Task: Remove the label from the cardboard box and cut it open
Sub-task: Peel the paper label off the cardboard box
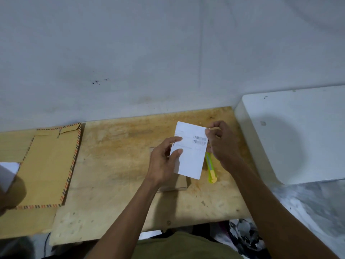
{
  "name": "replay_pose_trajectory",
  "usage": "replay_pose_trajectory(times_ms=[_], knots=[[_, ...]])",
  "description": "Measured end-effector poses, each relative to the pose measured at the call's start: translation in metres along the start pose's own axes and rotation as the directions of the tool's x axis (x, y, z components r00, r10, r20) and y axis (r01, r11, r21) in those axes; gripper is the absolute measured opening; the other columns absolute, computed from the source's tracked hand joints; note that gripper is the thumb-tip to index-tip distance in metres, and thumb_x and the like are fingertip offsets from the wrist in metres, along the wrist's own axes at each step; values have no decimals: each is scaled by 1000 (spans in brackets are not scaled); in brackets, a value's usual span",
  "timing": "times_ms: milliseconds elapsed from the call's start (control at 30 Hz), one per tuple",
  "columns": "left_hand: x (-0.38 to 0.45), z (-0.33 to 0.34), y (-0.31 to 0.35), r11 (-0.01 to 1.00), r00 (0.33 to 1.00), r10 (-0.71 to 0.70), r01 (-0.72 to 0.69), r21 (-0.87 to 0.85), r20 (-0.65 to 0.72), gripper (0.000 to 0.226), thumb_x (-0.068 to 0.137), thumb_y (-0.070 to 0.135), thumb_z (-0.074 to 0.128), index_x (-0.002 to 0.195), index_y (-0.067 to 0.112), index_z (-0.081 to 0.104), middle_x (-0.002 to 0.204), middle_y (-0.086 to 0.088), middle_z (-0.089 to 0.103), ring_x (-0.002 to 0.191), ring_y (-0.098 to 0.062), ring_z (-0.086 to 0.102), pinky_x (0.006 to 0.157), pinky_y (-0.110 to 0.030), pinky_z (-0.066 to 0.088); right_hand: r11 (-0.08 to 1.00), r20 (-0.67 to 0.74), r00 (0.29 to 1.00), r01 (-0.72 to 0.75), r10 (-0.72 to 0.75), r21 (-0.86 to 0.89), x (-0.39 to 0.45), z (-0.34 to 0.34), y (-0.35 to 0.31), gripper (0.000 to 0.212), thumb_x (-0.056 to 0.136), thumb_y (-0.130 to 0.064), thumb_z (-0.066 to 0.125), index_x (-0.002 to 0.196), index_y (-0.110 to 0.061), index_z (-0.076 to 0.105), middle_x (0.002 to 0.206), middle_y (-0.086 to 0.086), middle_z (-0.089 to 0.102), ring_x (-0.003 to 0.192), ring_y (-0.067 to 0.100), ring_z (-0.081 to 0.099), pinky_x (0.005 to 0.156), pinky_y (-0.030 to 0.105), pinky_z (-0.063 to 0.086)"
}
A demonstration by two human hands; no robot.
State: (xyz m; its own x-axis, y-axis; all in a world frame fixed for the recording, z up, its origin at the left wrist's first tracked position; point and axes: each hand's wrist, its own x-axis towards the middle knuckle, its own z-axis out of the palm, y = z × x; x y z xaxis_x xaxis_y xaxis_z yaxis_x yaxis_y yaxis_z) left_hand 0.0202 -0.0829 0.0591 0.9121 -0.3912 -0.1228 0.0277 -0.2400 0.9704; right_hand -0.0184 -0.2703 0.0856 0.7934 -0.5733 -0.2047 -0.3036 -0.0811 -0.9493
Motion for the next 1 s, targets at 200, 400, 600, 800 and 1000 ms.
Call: replay_pose_trajectory(times_ms=[200,400,600,800,1000], knots=[[-3,33,24,993,999,-47,48,-104,19,41,86,9,75,125,13,66,115,0,74,98,-15,71,79,-29,58,995,276,957,98,-95,2,-18,-46,-5,59,79,-4,78,127,-29,53,103,6,72,85,14,74,68,30,60],[-11,48,41,990,999,-45,48,-133,25,43,82,1,77,123,8,67,111,1,75,92,-4,71,76,-19,55,989,195,971,126,-140,83,-23,-77,0,31,84,4,69,111,-11,68,92,3,74,81,17,74,65,34,60],[-23,64,49,993,997,20,-11,121,-73,28,85,17,78,113,16,75,104,5,76,82,4,68,69,-14,51,986,325,939,148,-115,-78,-26,-92,8,59,69,-12,87,124,-10,66,115,4,66,100,17,68,81,25,57],[-40,70,55,955,981,59,-1,298,-184,6,85,27,76,89,24,79,81,9,75,71,-6,65,64,-32,51,732,344,885,457,-315,-506,-37,-95,18,29,79,-47,74,105,-33,75,139,-6,38,123,18,39,90,34,43],[-51,74,55,947,968,20,62,316,-249,9,82,31,79,88,25,79,99,2,68,86,-8,65,70,-27,53,696,406,810,577,-423,-427,-43,-90,23,17,89,-43,61,100,-32,70,94,-17,63,97,13,48,84,45,47]])
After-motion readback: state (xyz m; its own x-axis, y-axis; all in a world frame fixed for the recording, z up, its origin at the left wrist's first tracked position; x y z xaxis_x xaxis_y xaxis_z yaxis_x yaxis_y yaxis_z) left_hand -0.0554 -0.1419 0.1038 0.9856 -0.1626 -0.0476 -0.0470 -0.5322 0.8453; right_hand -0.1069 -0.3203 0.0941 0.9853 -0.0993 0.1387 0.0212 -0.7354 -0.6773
